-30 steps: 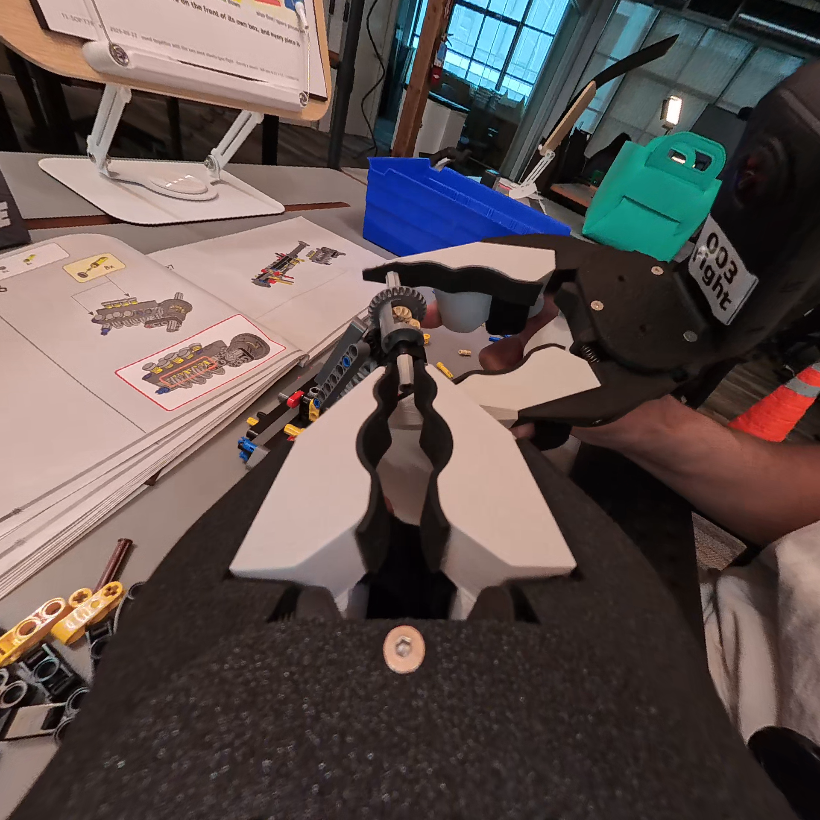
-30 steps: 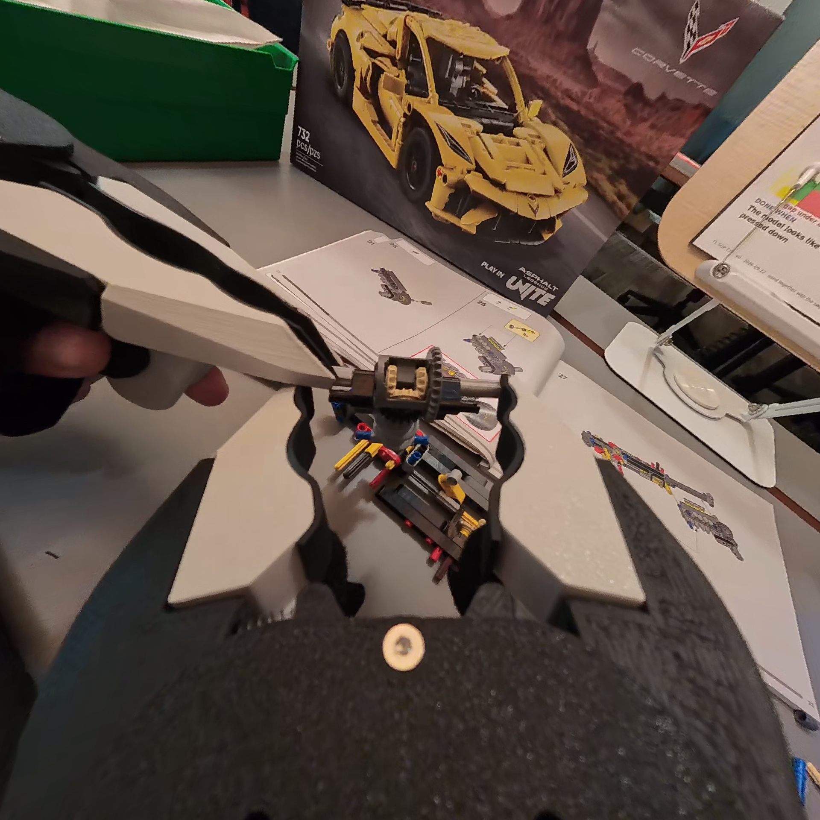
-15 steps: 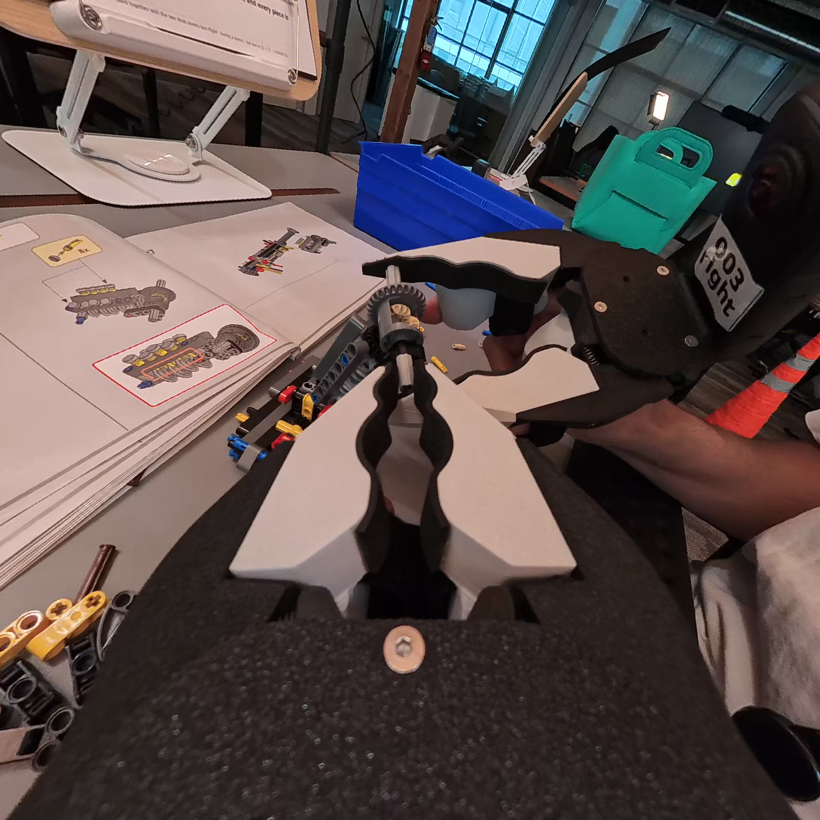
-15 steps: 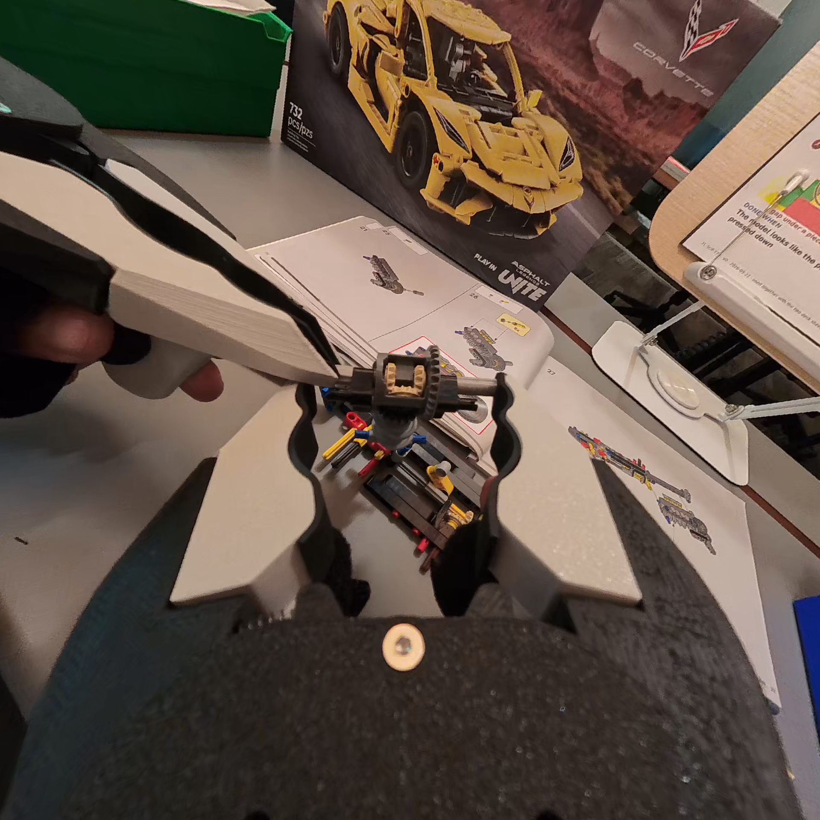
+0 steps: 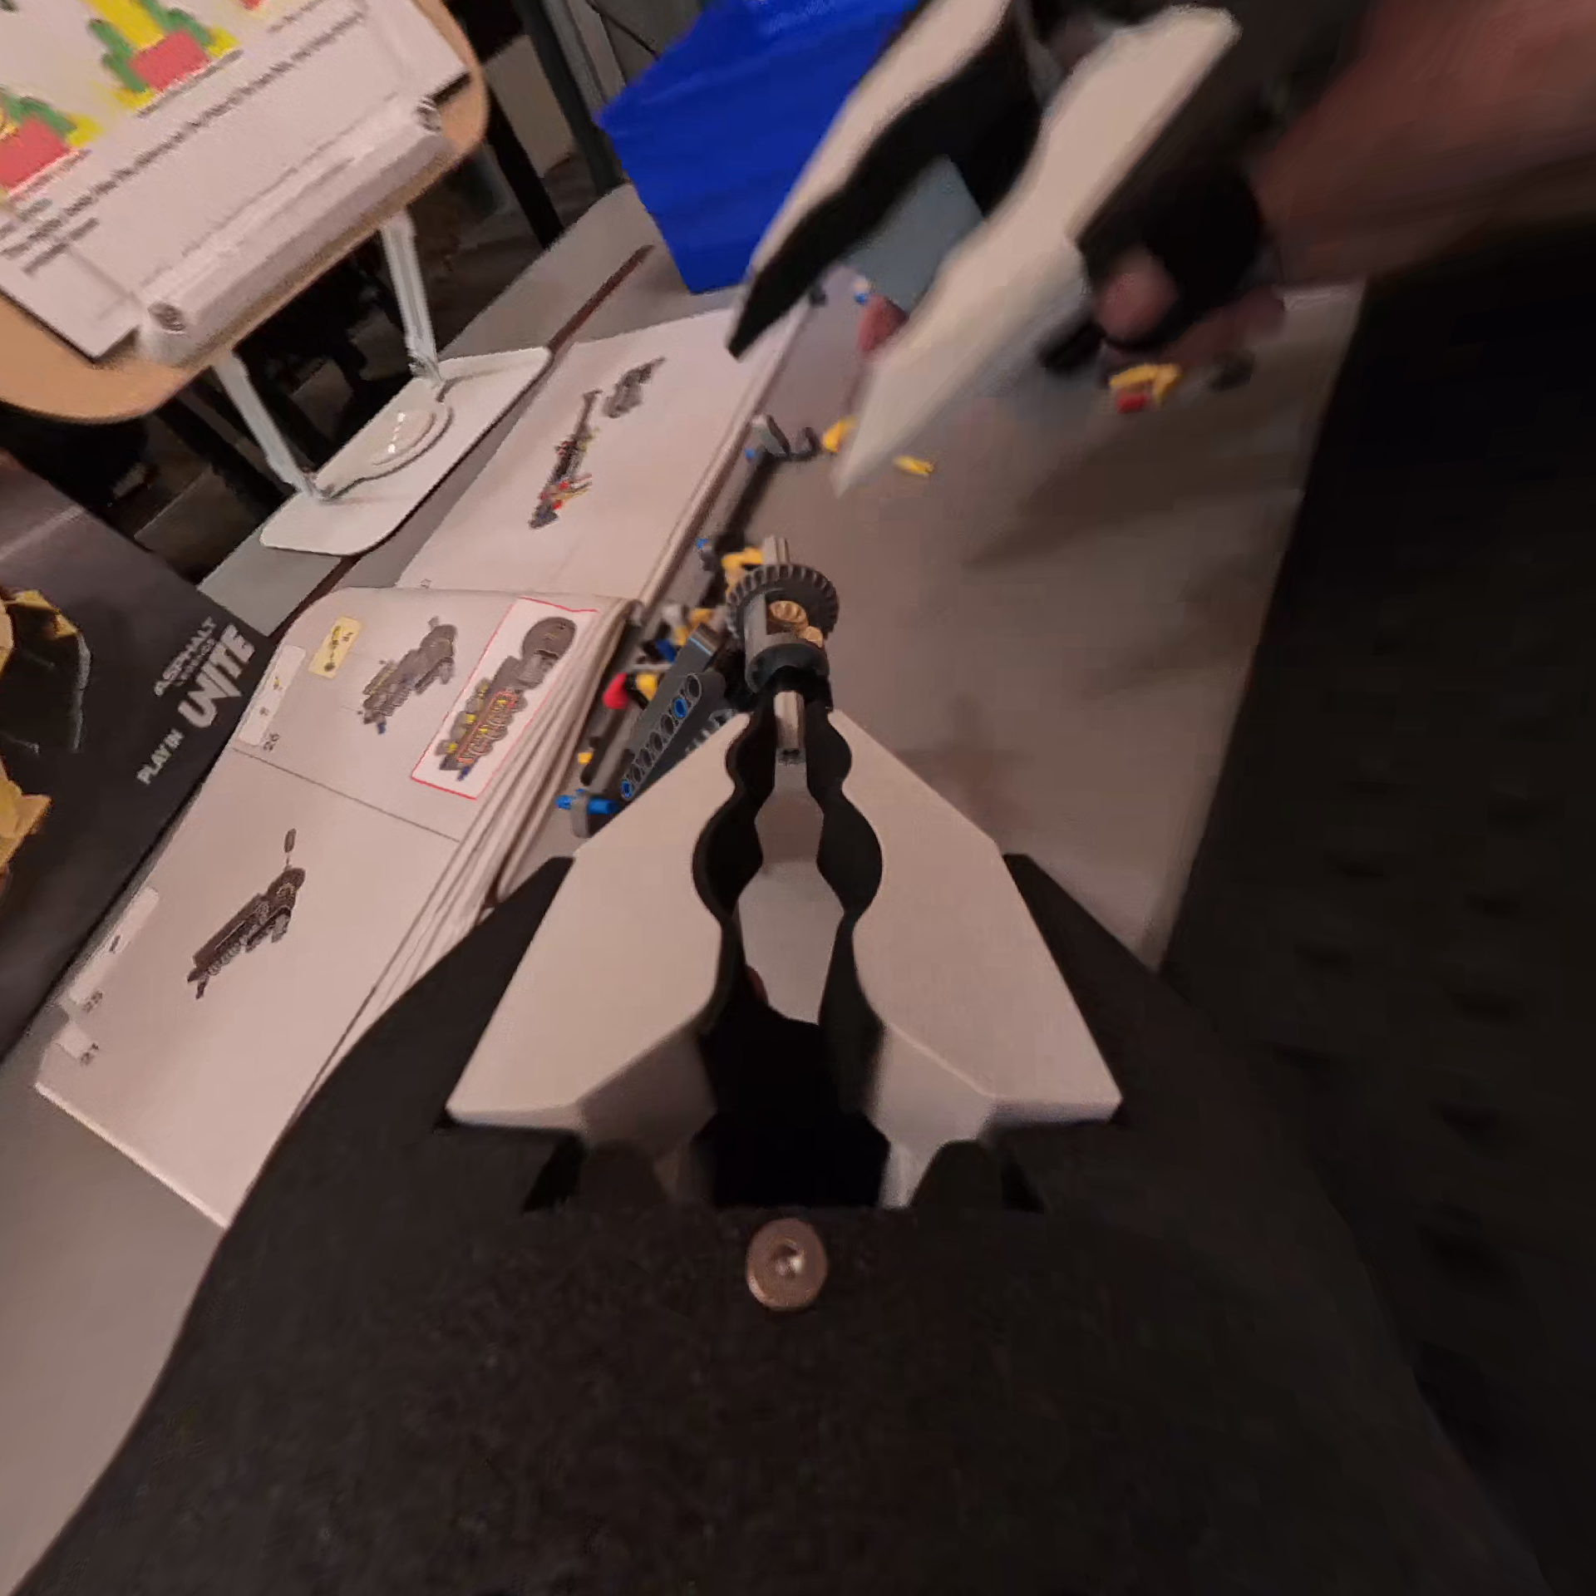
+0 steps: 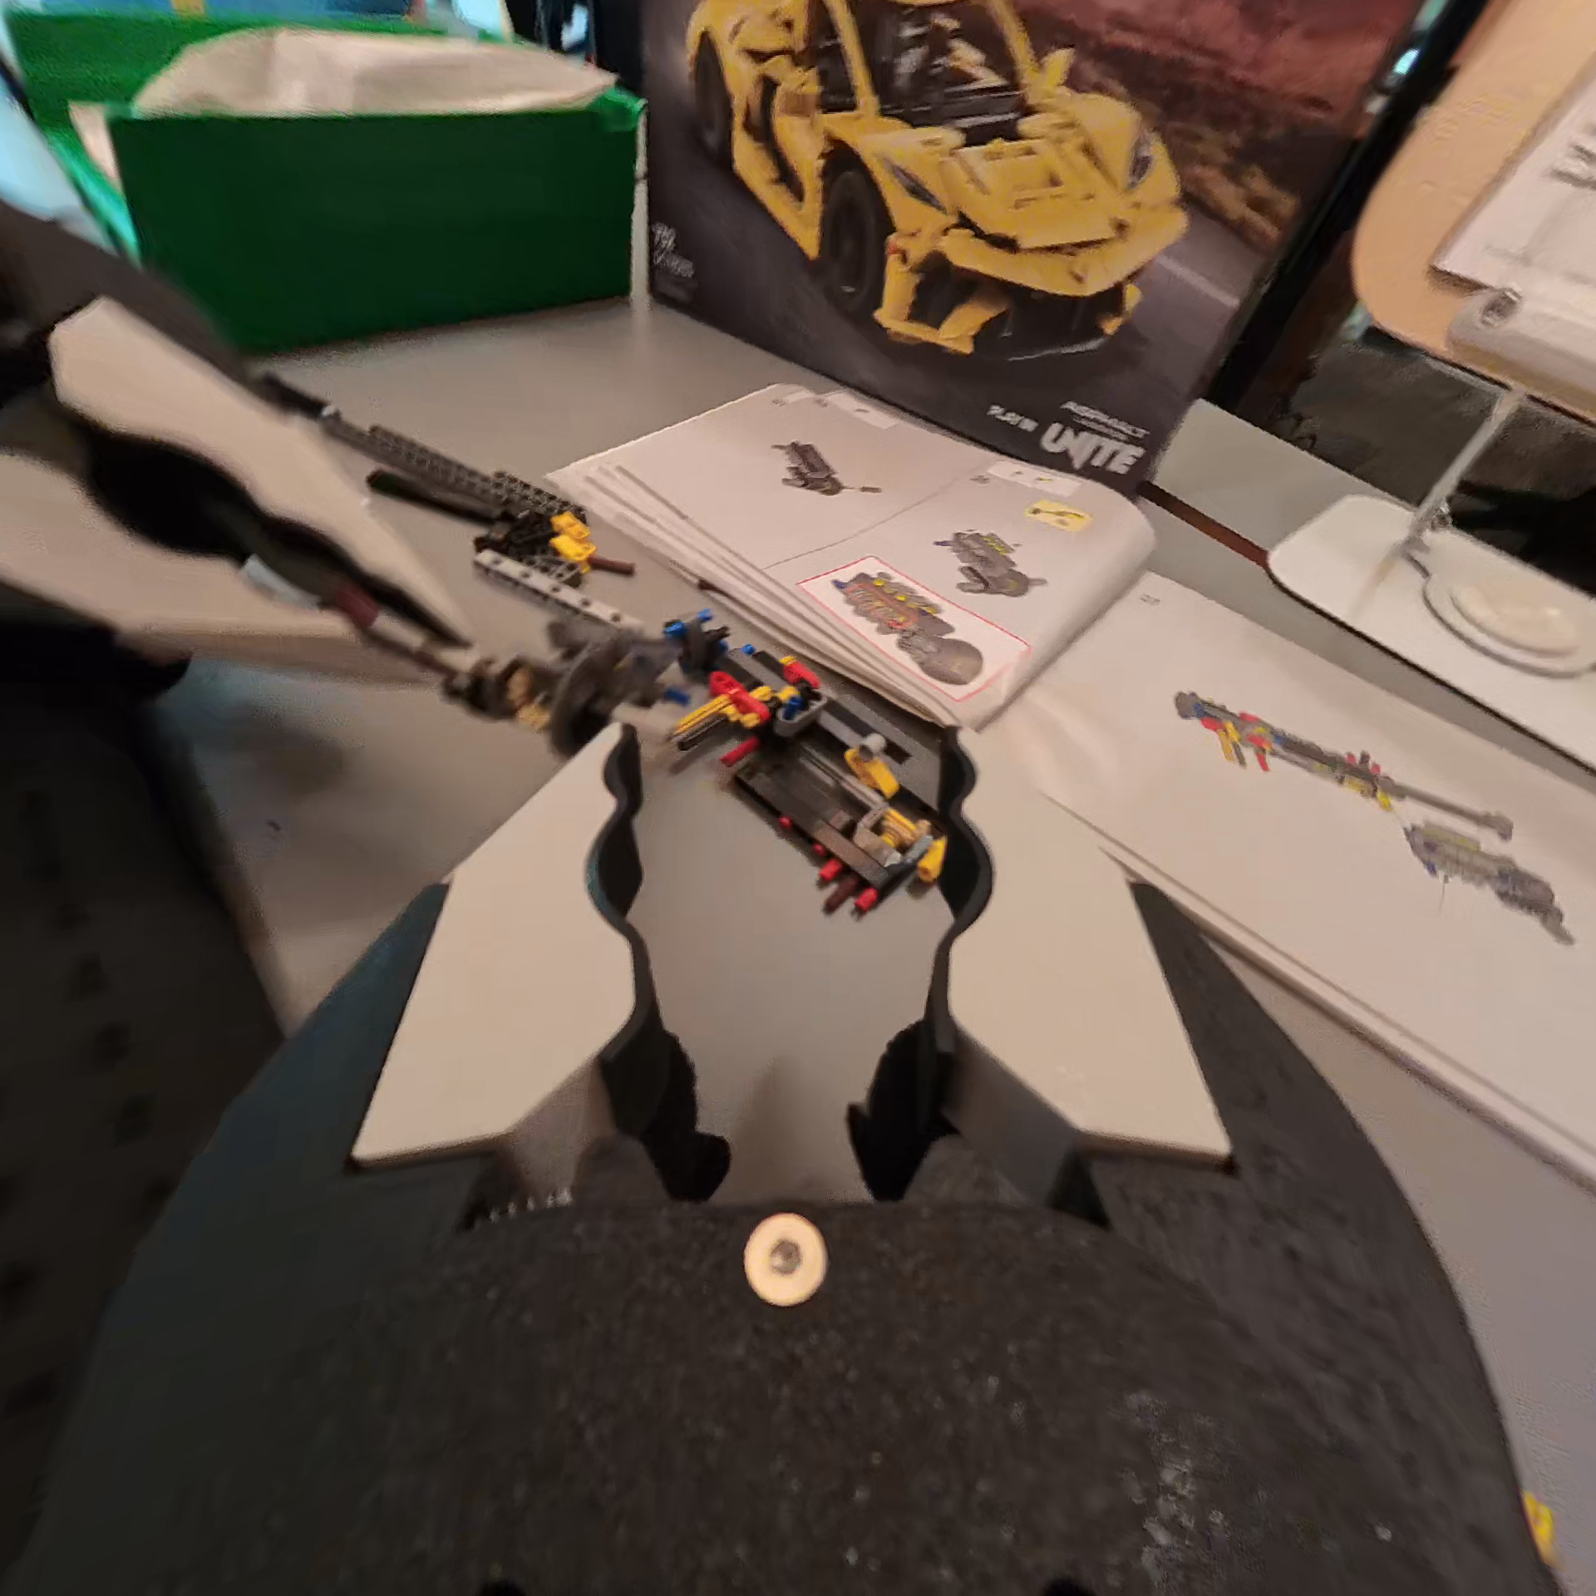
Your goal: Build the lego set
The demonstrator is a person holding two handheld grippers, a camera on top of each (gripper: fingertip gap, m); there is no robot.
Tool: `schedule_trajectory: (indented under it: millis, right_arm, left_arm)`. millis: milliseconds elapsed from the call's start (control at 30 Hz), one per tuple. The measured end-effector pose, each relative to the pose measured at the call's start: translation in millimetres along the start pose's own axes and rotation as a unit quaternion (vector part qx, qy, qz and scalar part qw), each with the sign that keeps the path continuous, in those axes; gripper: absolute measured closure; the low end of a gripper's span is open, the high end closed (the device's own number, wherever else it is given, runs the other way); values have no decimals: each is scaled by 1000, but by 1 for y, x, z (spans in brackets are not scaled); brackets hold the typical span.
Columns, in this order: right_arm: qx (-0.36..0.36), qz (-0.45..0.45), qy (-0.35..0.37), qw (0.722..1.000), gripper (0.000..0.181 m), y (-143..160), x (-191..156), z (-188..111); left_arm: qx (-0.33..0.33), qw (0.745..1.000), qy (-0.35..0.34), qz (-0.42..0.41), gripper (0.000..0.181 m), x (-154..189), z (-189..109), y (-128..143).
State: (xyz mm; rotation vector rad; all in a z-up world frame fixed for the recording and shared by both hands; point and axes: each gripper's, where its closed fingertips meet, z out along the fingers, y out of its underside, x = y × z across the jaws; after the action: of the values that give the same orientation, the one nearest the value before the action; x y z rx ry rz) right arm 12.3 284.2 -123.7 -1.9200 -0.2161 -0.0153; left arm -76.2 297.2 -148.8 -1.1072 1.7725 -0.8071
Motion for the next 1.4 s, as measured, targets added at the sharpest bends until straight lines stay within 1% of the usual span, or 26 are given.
schedule_trajectory:
  millis: [67,133,167,233,300,400,467,533,667,800,900,967,1000,1067,1133,1200,1267,1333,1400]
  right_arm:
    - [31,52,5,998,117,2,17,-4]
    - [76,123,-3,989,120,-1,31,-7]
    - [89,156,-14,984,120,-3,34,-9]
    - [102,180,-24,978,120,-8,37,-14]
    - [109,176,-12,978,124,-7,42,-18]
    - [98,173,-3,980,124,0,44,-19]
    - [97,182,-1,979,126,2,44,-19]
    - [90,187,-10,978,126,4,42,-16]
    - [87,182,-17,979,126,4,39,-15]
    - [85,168,-14,982,126,6,36,-16]
    - [85,174,-17,981,125,7,36,-17]
    - [86,172,-11,981,125,8,38,-18]
    - [89,167,-9,982,126,7,40,-18]
    - [96,159,-5,983,125,3,44,-16]
    - [79,146,3,986,124,0,53,-8]
    - [40,142,-4,989,123,-3,60,7]
    - [5,144,-18,989,128,-8,70,29]
    - [-38,145,-45,988,128,-8,75,56]
    - [-73,136,-44,987,130,-3,85,80]
  left_arm:
    - [-33,999,-4,33,175,11,4,9]
    - [-51,997,1,54,175,20,8,12]
    - [-55,997,12,51,175,25,11,12]
    - [-66,997,31,40,175,32,15,14]
    - [-84,994,37,50,175,36,19,17]
    - [-115,991,50,51,175,44,26,21]
    - [-134,990,44,23,175,43,33,20]
    - [-168,984,53,-9,175,48,40,21]
    - [-214,973,48,-64,175,61,49,21]
    - [-226,967,36,-115,174,73,57,17]
    - [-209,970,19,-125,161,71,58,11]
    - [-166,975,15,-148,146,65,53,-3]
    - [-141,976,20,-167,141,59,48,-10]
    - [-92,972,17,-214,141,30,34,-21]
    - [-48,963,-9,-265,142,-22,21,-20]
    - [-8,952,-40,-302,149,-80,13,-9]
    - [-7,946,-86,-314,149,-133,13,14]
    - [1,945,-109,-307,150,-166,18,24]
    - [7,945,-110,-308,151,-179,26,30]
